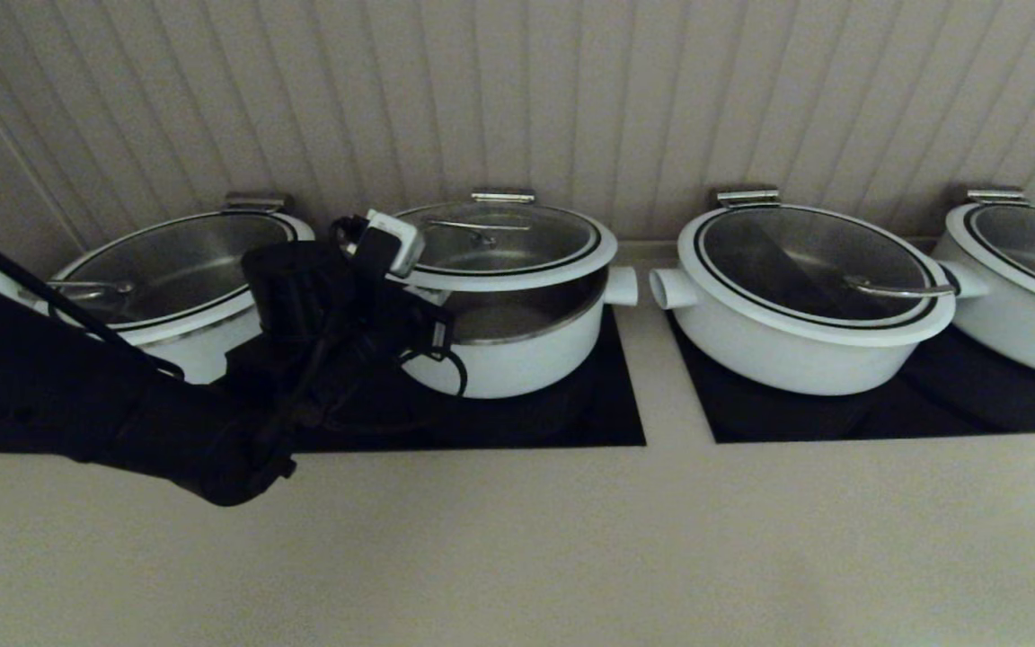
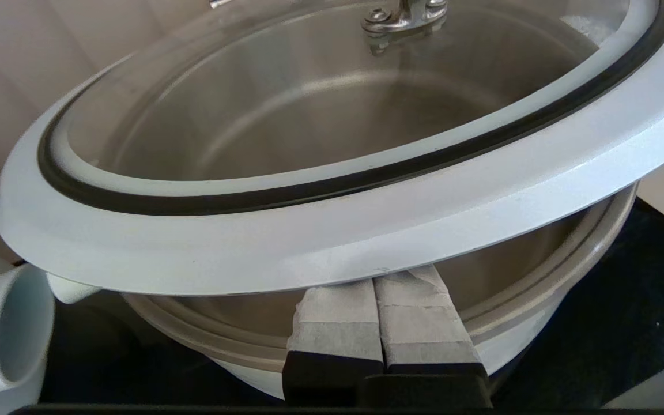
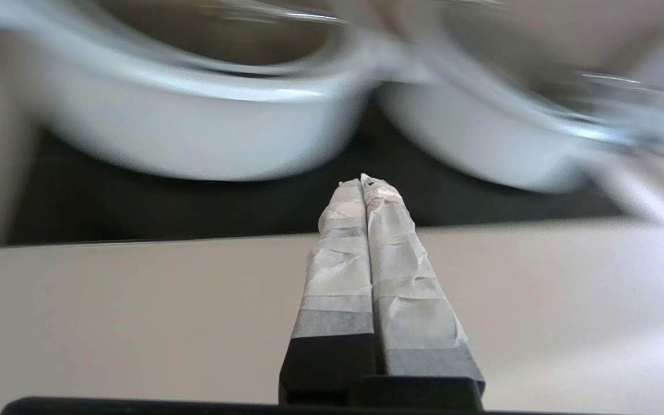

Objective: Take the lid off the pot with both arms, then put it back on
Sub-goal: Open the pot lid completely

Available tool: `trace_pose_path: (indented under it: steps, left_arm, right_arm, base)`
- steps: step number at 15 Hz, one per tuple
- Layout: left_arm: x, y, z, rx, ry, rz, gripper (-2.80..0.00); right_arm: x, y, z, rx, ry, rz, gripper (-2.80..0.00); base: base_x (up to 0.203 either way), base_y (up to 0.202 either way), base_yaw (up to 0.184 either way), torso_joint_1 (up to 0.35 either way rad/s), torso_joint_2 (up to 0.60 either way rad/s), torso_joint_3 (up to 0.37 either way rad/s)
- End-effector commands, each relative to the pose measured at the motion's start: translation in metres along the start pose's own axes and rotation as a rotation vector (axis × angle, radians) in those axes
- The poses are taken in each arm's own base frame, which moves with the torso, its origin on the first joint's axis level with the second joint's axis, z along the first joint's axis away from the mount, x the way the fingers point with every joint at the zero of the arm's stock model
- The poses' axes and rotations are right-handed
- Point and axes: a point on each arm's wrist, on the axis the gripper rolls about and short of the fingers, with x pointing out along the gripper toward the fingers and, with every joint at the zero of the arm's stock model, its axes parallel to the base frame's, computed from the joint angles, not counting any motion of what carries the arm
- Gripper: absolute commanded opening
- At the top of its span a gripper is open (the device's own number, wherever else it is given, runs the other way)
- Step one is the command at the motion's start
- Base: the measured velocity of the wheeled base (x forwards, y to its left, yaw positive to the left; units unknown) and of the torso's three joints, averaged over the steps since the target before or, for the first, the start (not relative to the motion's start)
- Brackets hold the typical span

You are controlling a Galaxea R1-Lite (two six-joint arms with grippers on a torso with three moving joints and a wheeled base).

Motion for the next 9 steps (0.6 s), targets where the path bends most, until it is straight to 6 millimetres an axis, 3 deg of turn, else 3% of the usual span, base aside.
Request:
trace_pose_path:
  steps: [1, 5, 7, 9]
  left_arm:
    - [0.002, -0.001, -0.003, 0.001, 0.003, -0.002, -2.8]
    - [0.002, -0.001, -0.001, 0.001, -0.001, 0.0, -2.8]
    - [0.001, -0.001, -0.001, 0.001, -0.002, 0.0, -2.8]
    - [0.002, -0.001, -0.001, 0.003, -0.002, -0.001, -2.8]
  right_arm:
    - [-0.025, -0.034, 0.007, -0.013, -0.086, -0.172, -2.8]
    - [-0.072, -0.056, -0.011, -0.178, -0.145, -0.137, -2.8]
    - [-0.088, -0.054, -0.036, -0.245, -0.106, 0.032, -2.8]
    - [-0.093, -0.045, -0.054, -0.207, -0.062, 0.324, -2.8]
  base:
    - [0.0, 0.0, 0.0, 0.0, 0.0, 0.0]
    - [0.0, 0.0, 0.0, 0.0, 0.0, 0.0]
    - [0.0, 0.0, 0.0, 0.0, 0.0, 0.0]
    - [0.0, 0.0, 0.0, 0.0, 0.0, 0.0]
